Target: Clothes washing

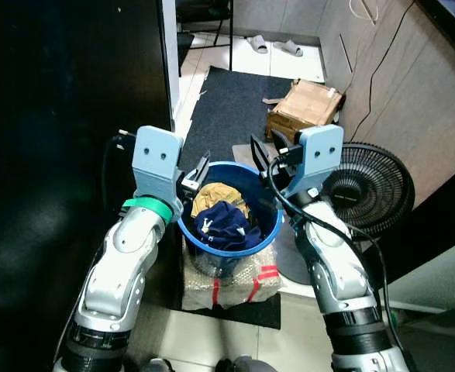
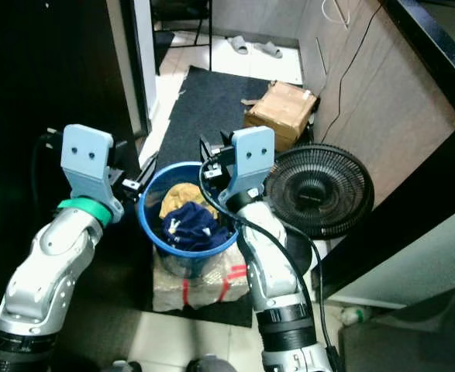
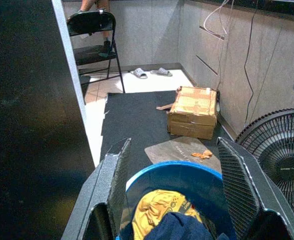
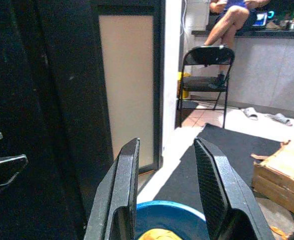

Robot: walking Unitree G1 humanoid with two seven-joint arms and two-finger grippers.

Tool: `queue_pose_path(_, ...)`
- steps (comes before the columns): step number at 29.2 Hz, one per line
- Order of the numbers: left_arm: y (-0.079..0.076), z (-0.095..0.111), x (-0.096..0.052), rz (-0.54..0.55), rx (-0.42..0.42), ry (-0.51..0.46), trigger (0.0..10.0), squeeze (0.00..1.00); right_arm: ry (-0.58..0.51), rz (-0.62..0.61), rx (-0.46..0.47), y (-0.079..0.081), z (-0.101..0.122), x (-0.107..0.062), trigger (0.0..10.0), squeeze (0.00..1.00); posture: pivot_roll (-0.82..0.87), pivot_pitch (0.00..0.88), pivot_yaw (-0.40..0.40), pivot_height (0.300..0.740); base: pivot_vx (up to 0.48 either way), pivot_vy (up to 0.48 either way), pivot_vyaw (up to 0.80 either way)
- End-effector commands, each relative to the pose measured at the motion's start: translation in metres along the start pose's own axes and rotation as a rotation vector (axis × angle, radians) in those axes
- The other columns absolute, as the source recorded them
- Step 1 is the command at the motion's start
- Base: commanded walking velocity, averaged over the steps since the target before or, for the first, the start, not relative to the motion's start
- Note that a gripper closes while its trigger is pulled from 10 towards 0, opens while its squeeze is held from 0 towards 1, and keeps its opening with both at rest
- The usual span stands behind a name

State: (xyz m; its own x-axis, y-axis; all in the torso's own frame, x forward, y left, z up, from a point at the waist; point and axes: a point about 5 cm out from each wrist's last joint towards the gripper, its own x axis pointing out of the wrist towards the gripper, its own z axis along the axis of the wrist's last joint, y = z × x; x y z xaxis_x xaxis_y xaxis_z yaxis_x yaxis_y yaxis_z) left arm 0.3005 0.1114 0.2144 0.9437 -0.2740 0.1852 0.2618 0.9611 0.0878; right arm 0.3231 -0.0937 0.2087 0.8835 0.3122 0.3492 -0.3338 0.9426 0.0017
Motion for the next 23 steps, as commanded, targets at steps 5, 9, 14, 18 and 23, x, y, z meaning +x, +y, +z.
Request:
queue_pose_path(5, 0.0004, -0.0047, -0.0005, -0.002, 0.03, 0.023, 10.0, 0.0, 0.008, -0.006, 0.01, -0.0017, -0.001, -0.002, 10.0, 0.0, 0.04, 0.059, -0.006, 0.74, 0.0, 0.0, 0.0)
queue_pose_path(9, -0.0016, -0.0031, 0.0005, -0.008, 0.063, 0.004, 10.0, 0.0, 0.007, -0.005, 0.01, -0.0012, -0.0007, -0.0021, 10.0, 0.0, 0.04, 0.062, -0.006, 0.74, 0.135, -0.191, 0.0)
queue_pose_path(14, -0.0021, -0.0029, 0.0012, -0.012, 0.066, 0.005, 10.0, 0.0, 0.007, -0.005, 0.01, -0.0009, -0.0006, -0.0022, 10.0, 0.0, 0.04, 0.063, -0.004, 0.74, 0.099, -0.418, 0.0)
queue_pose_path(18, -0.0021, -0.003, 0.0011, -0.014, 0.064, 0.005, 10.0, 0.0, 0.008, -0.005, 0.011, -0.0011, -0.0009, -0.0024, 10.0, 0.0, 0.04, 0.063, -0.004, 0.74, 0.0, -0.449, 0.0)
queue_pose_path(23, -0.0021, -0.0032, 0.0008, -0.011, 0.041, 0.007, 10.0, 0.0, 0.007, -0.004, 0.013, -0.001, -0.0012, -0.0023, 10.0, 0.0, 0.04, 0.061, -0.004, 0.74, 0.0, -0.289, 0.0)
